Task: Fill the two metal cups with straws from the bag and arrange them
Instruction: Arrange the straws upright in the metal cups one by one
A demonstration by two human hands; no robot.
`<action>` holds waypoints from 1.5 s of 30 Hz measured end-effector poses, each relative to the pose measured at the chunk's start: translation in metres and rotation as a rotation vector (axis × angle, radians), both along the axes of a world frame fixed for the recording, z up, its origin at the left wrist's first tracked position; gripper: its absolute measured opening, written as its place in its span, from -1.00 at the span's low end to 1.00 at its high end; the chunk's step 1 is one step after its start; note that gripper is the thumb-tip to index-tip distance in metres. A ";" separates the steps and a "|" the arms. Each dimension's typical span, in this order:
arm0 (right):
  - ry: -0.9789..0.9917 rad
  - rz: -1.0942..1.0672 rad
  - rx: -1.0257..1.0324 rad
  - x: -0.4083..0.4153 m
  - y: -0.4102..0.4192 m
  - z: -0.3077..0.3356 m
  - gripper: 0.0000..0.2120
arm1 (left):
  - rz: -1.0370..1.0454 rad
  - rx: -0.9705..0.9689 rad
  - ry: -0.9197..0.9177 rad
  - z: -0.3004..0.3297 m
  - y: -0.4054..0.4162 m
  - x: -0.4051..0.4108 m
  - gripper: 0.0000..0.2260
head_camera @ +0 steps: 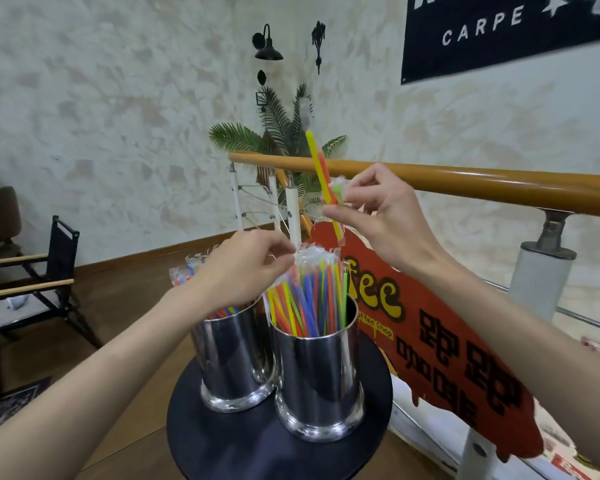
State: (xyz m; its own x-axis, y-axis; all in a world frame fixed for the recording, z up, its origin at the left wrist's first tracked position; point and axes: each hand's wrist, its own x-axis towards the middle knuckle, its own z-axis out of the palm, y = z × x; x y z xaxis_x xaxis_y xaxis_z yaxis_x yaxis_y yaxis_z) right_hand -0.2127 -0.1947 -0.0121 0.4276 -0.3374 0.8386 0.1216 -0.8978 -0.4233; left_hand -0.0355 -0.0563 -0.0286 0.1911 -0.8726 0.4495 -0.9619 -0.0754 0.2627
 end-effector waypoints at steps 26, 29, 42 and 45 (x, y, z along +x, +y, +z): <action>0.676 0.121 0.271 0.014 0.019 -0.061 -0.76 | -0.083 -0.162 -0.091 -0.008 -0.013 -0.001 -0.85; 0.594 0.129 0.304 0.005 0.011 -0.049 -0.85 | -0.117 -0.031 -0.186 -0.023 -0.013 0.001 -0.86; 0.487 -0.133 0.432 -0.009 -0.036 -0.057 -0.90 | -0.102 -0.020 -0.291 -0.061 -0.012 0.003 -0.93; 0.516 -0.064 0.527 -0.006 -0.036 -0.061 -0.77 | -0.100 -0.087 -0.166 -0.064 -0.012 0.003 -0.66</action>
